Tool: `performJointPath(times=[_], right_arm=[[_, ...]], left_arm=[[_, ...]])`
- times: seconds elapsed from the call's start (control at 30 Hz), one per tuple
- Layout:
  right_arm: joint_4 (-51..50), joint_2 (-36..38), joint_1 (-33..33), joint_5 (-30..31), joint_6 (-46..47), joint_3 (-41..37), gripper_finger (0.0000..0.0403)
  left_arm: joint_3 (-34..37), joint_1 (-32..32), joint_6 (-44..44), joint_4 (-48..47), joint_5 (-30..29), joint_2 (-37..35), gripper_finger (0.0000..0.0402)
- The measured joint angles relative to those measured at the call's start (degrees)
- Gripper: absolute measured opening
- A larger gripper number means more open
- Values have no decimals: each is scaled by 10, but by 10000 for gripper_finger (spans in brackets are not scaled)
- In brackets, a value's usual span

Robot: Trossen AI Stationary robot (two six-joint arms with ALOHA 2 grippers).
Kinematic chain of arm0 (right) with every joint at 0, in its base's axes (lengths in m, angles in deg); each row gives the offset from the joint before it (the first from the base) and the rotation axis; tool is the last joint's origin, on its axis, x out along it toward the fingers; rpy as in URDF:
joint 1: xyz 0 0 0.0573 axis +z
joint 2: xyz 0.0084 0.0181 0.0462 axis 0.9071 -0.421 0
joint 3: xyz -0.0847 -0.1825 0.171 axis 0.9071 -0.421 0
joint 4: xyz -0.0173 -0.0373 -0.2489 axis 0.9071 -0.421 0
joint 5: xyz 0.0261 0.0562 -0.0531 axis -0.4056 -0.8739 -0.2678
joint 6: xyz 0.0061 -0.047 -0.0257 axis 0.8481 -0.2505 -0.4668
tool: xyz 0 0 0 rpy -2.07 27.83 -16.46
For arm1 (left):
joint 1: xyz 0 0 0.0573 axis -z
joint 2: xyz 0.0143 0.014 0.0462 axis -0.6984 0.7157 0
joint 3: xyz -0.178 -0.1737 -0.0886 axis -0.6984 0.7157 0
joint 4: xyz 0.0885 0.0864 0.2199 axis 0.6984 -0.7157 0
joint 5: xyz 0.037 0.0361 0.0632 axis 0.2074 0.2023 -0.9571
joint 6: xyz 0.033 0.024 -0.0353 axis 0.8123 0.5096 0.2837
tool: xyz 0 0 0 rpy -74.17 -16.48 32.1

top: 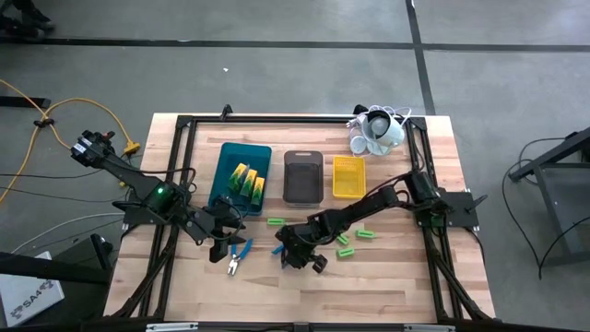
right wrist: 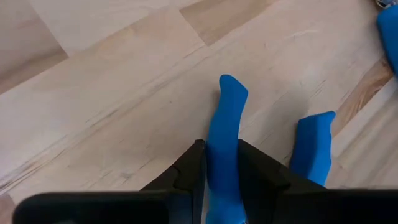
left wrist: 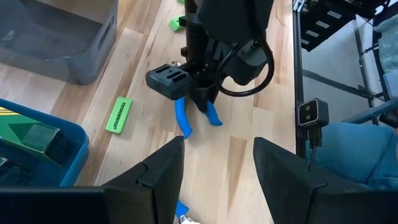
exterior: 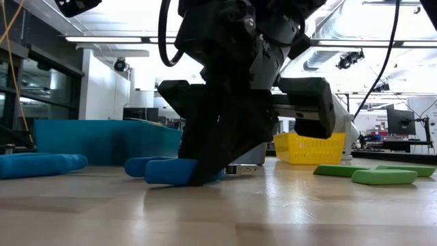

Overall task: Pick & Place School Supplies
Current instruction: Put the blue hole puncher into the black bin

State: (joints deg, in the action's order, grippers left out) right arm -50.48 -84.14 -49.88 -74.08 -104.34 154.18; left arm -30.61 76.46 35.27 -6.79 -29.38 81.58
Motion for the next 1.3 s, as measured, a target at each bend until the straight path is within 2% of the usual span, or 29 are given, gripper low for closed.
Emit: performJointPath(times=[0.37,0.6,0.8,0.93,1.13,1.3], right_arm=[[-8,8,1,16,-5,-1,45],[-19,37,0,51,-5,-3,55],[-31,58,0,59,2,-2,45],[-37,81,-7,75,47,-1,49],[-45,115,-34,87,193,-3,50],[-36,132,-59,108,245,-3,47]], left_arm=[[0,0,0,0,0,0,188],[0,0,0,0,0,0,188],[0,0,0,0,0,0,188],[0,0,0,0,0,0,188],[0,0,0,-1,0,0,188],[0,0,0,2,-1,0,188]])
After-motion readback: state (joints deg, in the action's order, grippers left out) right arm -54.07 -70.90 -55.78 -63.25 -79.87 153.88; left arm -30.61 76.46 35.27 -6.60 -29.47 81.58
